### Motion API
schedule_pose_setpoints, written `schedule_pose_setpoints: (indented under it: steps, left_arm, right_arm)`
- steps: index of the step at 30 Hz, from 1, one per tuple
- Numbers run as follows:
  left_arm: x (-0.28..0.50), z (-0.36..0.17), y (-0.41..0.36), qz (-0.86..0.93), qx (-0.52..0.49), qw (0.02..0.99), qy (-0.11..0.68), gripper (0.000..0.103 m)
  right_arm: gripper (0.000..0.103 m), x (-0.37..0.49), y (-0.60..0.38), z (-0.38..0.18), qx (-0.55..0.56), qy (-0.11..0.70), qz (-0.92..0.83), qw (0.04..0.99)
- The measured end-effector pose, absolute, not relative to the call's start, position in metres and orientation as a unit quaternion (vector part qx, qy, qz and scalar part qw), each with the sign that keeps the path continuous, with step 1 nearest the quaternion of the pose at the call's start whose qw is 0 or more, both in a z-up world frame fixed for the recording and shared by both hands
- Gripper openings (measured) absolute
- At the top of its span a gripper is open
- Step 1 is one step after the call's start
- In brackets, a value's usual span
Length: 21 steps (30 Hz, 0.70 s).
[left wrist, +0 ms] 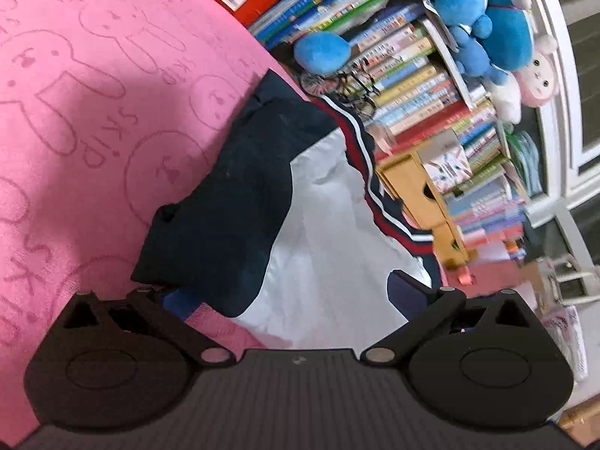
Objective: Fold clothes
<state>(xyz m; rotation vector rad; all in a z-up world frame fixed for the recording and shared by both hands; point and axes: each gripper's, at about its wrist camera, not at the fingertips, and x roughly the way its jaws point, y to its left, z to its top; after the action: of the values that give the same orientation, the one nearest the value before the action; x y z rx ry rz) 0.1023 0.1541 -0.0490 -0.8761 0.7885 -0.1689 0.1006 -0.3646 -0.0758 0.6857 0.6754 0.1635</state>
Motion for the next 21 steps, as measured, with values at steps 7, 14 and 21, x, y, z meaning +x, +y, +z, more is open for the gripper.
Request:
schedule_pose_setpoints:
  steps: [7, 14, 21]
  left_arm:
    - [0.119, -0.042, 0.122, 0.007, -0.314, 0.883, 0.348, 0.053]
    - [0.084, -0.008, 0.119, 0.011, -0.224, 0.925, 0.307, 0.013]
    - [0.014, 0.01, 0.141, 0.011, -0.189, 0.94, 0.282, 0.012]
  right_arm:
    - [0.071, 0.118, -0.344, -0.071, 0.281, 0.341, 0.052, 0.896]
    - [0.015, 0.097, -0.358, -0.047, 0.284, 0.323, 0.068, 0.9]
    - [0.014, 0.025, -0.357, -0.012, 0.223, 0.306, 0.082, 0.922]
